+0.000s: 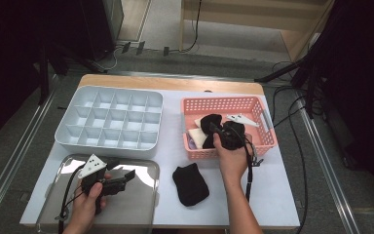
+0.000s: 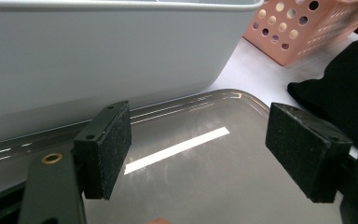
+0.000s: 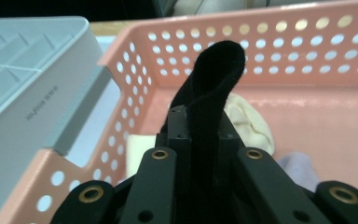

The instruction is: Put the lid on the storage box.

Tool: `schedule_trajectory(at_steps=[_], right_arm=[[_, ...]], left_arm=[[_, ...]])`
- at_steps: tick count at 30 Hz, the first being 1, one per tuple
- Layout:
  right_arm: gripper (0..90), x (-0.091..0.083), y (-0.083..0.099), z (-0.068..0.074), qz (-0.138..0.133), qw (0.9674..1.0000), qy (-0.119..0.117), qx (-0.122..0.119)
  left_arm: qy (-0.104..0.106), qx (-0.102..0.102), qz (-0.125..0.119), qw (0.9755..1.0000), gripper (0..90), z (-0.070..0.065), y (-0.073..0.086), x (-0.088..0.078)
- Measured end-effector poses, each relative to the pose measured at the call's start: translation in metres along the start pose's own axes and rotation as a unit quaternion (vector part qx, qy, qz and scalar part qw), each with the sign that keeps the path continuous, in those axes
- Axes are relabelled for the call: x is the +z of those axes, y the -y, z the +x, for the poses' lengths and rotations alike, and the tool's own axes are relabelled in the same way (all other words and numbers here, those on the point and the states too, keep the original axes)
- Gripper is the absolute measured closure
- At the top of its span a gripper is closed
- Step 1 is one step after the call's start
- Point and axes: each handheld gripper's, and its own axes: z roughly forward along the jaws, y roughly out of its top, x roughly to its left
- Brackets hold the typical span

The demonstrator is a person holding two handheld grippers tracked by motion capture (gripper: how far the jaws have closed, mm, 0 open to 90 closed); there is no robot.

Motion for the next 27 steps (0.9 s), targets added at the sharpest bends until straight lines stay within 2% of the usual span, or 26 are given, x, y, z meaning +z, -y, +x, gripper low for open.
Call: schedule_trajectory(at_steps=[2, 6, 12, 15, 27], right_arm=[[83.0, -0.005, -0.001, 0.000, -0.011, 0.9999, 0.003, 0.001], [83.0, -0.012, -0.003, -0.001, -0.032, 0.9994, -0.009, 0.004], [83.3, -0.023, -0.007, 0.000, -0.055, 0.9984, -0.014, 0.004], [83.3, -0.028, -0.010, 0.001, -0.060, 0.9980, -0.018, 0.008], [83.2, -0.056, -0.029, 0.006, -0.087, 0.9961, -0.014, 0.001]], left_arm=[[0.000, 0.000, 0.000, 1.0000, 23.7, 0.000, 0.000, 0.000], [-0.001, 0.001, 0.000, 1.0000, 23.7, 0.000, 0.000, 0.000], [0.000, 0.001, 0.001, 1.0000, 23.7, 0.000, 0.000, 0.000], [0.001, 0.001, 0.000, 1.0000, 23.7, 0.000, 0.000, 0.000], [0.001, 0.002, 0.000, 1.0000, 23.7, 0.000, 0.000, 0.000]])
